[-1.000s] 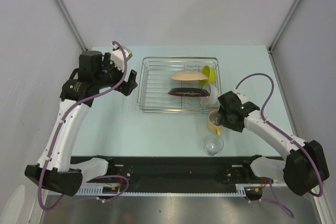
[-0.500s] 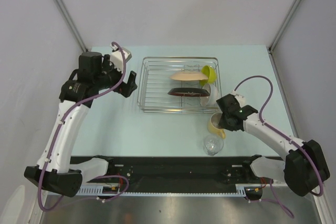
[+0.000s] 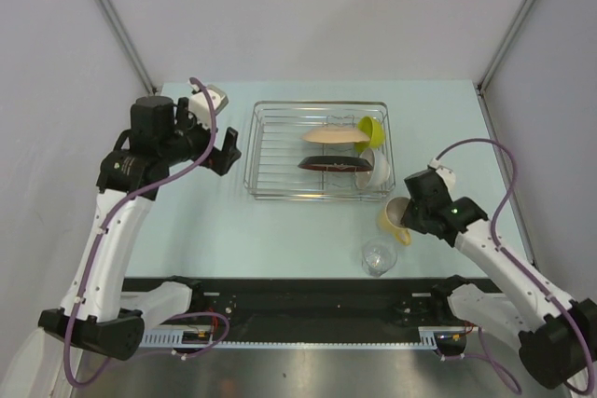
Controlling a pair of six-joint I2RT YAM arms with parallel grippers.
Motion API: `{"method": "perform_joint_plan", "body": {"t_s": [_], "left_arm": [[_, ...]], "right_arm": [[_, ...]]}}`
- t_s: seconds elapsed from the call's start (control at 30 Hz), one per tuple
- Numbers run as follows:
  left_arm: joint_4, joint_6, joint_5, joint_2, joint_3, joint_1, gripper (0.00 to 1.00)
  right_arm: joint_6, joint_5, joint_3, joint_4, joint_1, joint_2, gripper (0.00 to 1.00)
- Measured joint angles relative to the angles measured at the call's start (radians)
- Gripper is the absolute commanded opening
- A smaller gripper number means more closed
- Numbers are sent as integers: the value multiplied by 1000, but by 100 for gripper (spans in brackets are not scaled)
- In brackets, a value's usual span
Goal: Load the mixed dishes into the dish rack
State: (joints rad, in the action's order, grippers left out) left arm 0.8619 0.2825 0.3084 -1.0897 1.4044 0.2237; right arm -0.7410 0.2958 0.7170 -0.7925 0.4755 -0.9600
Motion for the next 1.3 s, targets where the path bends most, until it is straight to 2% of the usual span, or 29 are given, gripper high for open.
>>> {"method": "perform_joint_plan", "body": {"t_s": [0.2, 0.27, 0.43, 0.6, 0.7, 0.83, 0.9, 1.1, 1.3], "left_arm": [[13, -44, 23, -17, 33, 0, 100], [22, -65, 48, -32, 70, 0, 100], [18, -163, 193, -74, 186, 0, 100], [-102, -385, 491, -92, 195, -2, 100], [-315, -614, 685, -102, 100, -2, 100], [-852, -1084, 842, -122, -149, 1, 100], [-1056, -1271, 884, -161, -212, 7, 100], [-1318, -1490, 933, -189, -246, 47, 100], [-1369, -1518, 952, -173, -246, 91, 100]], "right_arm": [[20, -80, 143, -69, -48, 173, 0], [19, -160, 200, -45, -74, 231, 0], [-50, -396, 269, 144, -121, 299, 0], [-212, -623, 274, 444, -119, 192, 0], [-282, -682, 274, 580, -89, 104, 0], [-333, -698, 274, 687, -14, 15, 0], [-351, -706, 274, 732, 15, -6, 0], [-392, -730, 274, 847, 67, -64, 0], [-403, -730, 274, 896, 94, -116, 0]]}}
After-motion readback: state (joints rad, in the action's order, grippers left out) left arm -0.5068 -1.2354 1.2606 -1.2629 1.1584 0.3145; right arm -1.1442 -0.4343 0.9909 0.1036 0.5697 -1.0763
